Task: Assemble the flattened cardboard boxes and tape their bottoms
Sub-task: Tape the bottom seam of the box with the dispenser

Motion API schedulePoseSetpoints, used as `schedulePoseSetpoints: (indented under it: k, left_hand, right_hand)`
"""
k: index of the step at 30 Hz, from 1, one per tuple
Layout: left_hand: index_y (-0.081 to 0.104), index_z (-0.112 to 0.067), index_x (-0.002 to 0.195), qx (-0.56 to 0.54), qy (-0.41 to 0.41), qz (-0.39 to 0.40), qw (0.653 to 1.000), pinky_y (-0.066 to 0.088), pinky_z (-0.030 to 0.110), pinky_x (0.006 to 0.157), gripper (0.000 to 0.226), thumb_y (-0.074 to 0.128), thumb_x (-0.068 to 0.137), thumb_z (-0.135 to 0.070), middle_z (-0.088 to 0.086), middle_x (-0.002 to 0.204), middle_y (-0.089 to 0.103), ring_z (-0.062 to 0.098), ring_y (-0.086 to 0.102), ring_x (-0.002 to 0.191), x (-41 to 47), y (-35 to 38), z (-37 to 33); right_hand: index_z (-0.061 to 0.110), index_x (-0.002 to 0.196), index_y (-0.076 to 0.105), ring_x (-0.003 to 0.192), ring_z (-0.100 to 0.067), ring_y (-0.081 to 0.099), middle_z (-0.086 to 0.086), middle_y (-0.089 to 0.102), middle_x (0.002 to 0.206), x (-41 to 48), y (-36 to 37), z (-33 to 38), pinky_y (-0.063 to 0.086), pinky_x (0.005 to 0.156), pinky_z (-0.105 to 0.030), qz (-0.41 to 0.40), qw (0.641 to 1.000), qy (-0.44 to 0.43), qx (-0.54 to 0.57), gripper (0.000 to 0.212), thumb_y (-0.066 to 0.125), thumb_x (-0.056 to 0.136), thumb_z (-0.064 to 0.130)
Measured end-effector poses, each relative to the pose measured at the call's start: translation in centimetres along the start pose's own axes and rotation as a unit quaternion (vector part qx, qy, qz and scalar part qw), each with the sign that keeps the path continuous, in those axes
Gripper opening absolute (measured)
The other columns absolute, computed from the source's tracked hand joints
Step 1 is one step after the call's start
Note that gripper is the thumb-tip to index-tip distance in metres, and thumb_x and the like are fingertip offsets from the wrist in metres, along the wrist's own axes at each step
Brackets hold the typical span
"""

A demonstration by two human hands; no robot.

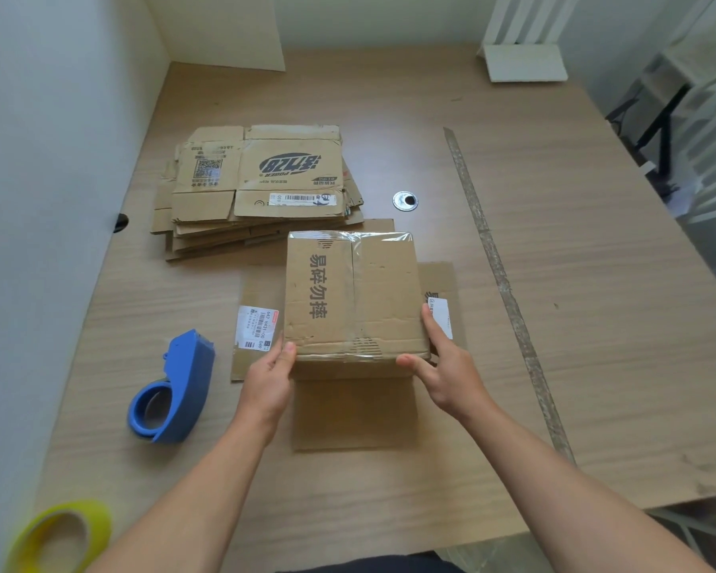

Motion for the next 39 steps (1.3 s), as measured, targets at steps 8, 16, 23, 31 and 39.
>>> schedulePoseSetpoints:
  k: [8, 16, 23, 31, 39]
  left_hand:
    - [0.070, -0.031, 0.109, 0.019, 0.005, 0.013, 1.000, 0.044, 0.037, 0.107, 0.021, 0.051, 0.103, -0.032, -0.020, 0.115, 0.068, 0.007, 0.059, 0.117, 0.1, -0.4, -2.1]
    - [0.063, -0.028, 0.131, 0.075, 0.057, 0.043, 0.995, 0.050, 0.038, 0.100, 0.032, 0.056, 0.101, -0.029, -0.012, 0.122, 0.068, 0.012, 0.062, 0.115, -0.5, -2.1, -4.5]
    - [0.071, -0.047, 0.106, 0.164, 0.068, 0.076, 0.981, 0.052, 0.044, 0.099, 0.020, 0.056, 0.100, -0.034, -0.015, 0.108, 0.073, 0.013, 0.065, 0.110, -0.6, -4.6, -4.8]
    - [0.066, -0.036, 0.126, 0.315, 0.134, 0.108, 0.933, 0.048, 0.038, 0.099, 0.029, 0.058, 0.098, -0.032, -0.015, 0.111, 0.072, 0.013, 0.064, 0.110, -1.7, -5.5, -6.8]
    - [0.041, -0.010, 0.137, 0.239, 0.118, -0.174, 0.948, 0.033, 0.033, 0.091, 0.064, 0.072, 0.088, -0.036, 0.015, 0.139, 0.048, 0.029, 0.045, 0.126, -3.5, -3.1, -6.3]
  right_hand:
    - [0.038, 0.158, 0.015, 0.138, -0.015, 0.044, 0.005, 0.042, 0.154, -0.1, 0.5, 0.8, 0.037, 0.116, -0.045, 0.010, 0.989, 0.032, 0.143, 0.092, 0.075, 0.089, 0.028]
    - [0.032, 0.157, 0.023, 0.111, -0.016, 0.059, 0.002, 0.053, 0.130, -0.2, -0.4, 2.5, 0.050, 0.095, -0.035, -0.048, 0.996, 0.039, 0.059, 0.085, 0.072, 0.088, 0.045]
    - [0.028, 0.154, 0.032, 0.142, -0.025, 0.021, -0.006, 0.031, 0.154, 3.8, -4.3, 6.6, 0.020, 0.116, -0.038, -0.125, 0.983, -0.068, -0.113, 0.071, 0.062, 0.093, 0.048]
    - [0.034, 0.152, 0.026, 0.142, -0.025, 0.035, 0.003, 0.040, 0.154, 6.5, -1.6, 7.5, 0.036, 0.109, -0.042, 0.013, 0.970, -0.067, -0.234, 0.088, 0.061, 0.080, 0.069]
    - [0.029, 0.158, 0.002, 0.144, -0.029, 0.034, -0.005, 0.034, 0.157, 3.0, 1.0, 4.5, 0.036, 0.112, -0.053, 0.041, 0.974, 0.095, -0.201, 0.138, 0.054, 0.049, 0.096]
Point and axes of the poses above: each hand's wrist, its own x-axis towards the middle knuckle, its own y-axis out of the palm, z = x × y, the point moved 5 cm from there along x, towards the middle knuckle
